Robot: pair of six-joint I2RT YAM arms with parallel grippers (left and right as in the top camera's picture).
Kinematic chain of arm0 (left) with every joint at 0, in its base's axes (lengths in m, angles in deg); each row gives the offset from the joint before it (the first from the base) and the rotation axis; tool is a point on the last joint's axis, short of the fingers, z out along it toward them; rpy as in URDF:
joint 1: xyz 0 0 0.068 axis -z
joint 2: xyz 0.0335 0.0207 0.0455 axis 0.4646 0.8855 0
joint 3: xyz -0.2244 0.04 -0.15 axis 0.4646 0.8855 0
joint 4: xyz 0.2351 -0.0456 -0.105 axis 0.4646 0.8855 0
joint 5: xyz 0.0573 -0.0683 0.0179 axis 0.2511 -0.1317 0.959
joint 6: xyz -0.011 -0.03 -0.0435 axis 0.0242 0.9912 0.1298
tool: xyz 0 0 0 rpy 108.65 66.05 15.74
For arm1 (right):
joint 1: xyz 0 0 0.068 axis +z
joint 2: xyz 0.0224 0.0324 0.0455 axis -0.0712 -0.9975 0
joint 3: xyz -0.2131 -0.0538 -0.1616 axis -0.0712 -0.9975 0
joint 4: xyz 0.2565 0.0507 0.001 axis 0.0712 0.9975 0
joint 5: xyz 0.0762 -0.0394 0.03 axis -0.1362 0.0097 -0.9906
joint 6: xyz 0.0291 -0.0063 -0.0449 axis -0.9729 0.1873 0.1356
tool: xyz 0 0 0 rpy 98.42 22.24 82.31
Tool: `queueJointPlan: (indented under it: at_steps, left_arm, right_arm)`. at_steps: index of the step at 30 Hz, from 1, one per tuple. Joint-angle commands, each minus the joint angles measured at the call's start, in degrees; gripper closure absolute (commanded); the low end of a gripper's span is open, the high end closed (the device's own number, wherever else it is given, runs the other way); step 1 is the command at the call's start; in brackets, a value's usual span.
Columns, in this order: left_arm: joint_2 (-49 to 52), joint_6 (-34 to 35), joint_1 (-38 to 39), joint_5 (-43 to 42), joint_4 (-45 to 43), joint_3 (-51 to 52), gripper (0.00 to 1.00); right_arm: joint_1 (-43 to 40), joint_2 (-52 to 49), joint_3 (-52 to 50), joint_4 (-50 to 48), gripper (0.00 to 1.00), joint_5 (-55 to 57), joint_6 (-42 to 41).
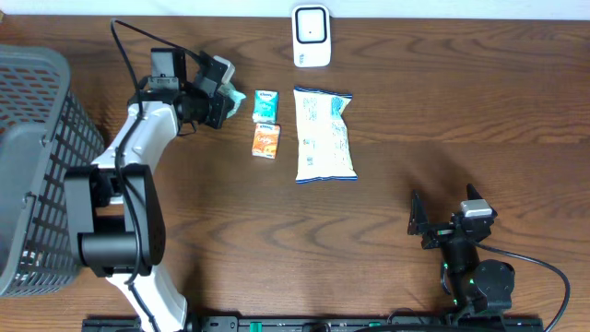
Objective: Scan the item barcode
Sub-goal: 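Hold the pouch under the scanner and release it on the table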
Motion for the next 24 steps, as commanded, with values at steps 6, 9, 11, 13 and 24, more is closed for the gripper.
queueJointPlan:
  at_steps: [6,9,11,13,24]
  left_arm:
    - [2.3,-3.6,-0.1,6.9,-1.6,-0.5,0.92]
    - [2.3,-3.5,-0.1,6.7,-1.9,-0.5,0.78]
    - [2.2,-3.5,-0.1,6.7,-2.2,-0.5,0.59]
    - [1.8,-3.5,-0.1,6.7,-2.9,-0.5,0.17]
    - [-12.6,7.1,-0.2,6.7,-8.5,-2.4,0.0]
  right_arm:
    - [-0.3,0.1,-0.1,0.3,0.01,0.3,-0.6]
    - [-0.3,0.1,-0.1,0.2,0.01,0.3,-0.6]
    - [-0.3,0.1,-0.1,0.2,0.01,0.3,-0.6]
    - [-0.3,0.1,-0.1,0.2,0.01,0.3,-0.6]
    - [-0.3,0.1,-0.1,0.2,0.01,0.3,-0.6]
